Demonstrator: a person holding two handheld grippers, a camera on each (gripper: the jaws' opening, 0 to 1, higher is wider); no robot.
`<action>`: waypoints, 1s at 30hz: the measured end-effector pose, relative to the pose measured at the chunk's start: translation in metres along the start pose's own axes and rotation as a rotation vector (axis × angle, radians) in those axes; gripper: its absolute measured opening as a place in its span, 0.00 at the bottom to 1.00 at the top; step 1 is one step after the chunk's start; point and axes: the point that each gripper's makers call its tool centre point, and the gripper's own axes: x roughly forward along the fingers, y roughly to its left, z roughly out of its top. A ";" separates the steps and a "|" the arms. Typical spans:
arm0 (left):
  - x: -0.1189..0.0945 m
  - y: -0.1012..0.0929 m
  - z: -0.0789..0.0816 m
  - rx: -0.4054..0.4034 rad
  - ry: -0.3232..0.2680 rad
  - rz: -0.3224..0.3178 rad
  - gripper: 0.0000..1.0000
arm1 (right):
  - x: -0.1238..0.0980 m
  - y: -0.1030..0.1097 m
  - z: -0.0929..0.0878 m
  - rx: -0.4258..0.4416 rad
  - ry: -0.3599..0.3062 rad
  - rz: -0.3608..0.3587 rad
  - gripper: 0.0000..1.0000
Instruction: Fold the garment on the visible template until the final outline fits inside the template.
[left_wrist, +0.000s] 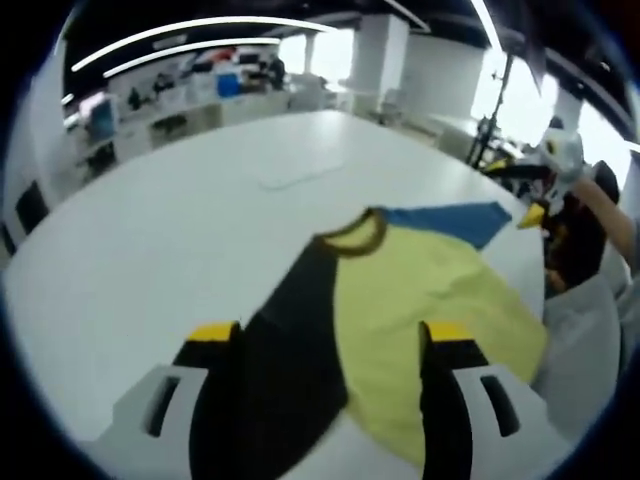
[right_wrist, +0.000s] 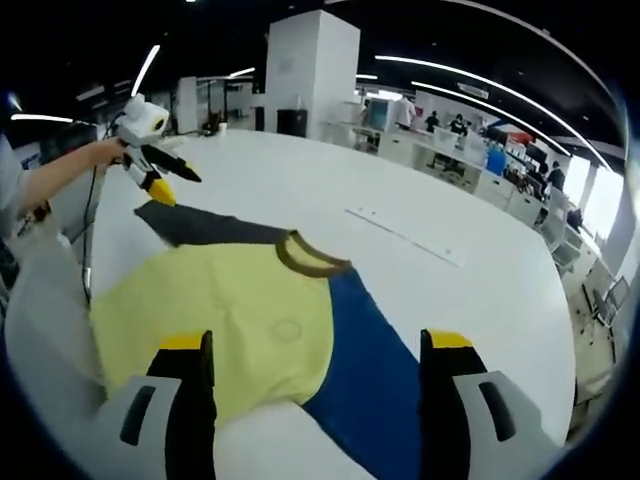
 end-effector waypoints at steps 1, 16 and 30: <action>0.003 0.003 0.000 -0.004 0.004 0.004 0.68 | 0.003 -0.002 0.000 0.001 0.004 0.002 0.80; 0.031 0.034 -0.007 0.034 0.057 0.038 0.50 | 0.035 -0.026 -0.006 -0.034 0.042 0.011 0.66; 0.053 0.058 -0.021 0.091 0.131 0.090 0.40 | 0.062 -0.051 -0.023 -0.040 0.100 -0.006 0.50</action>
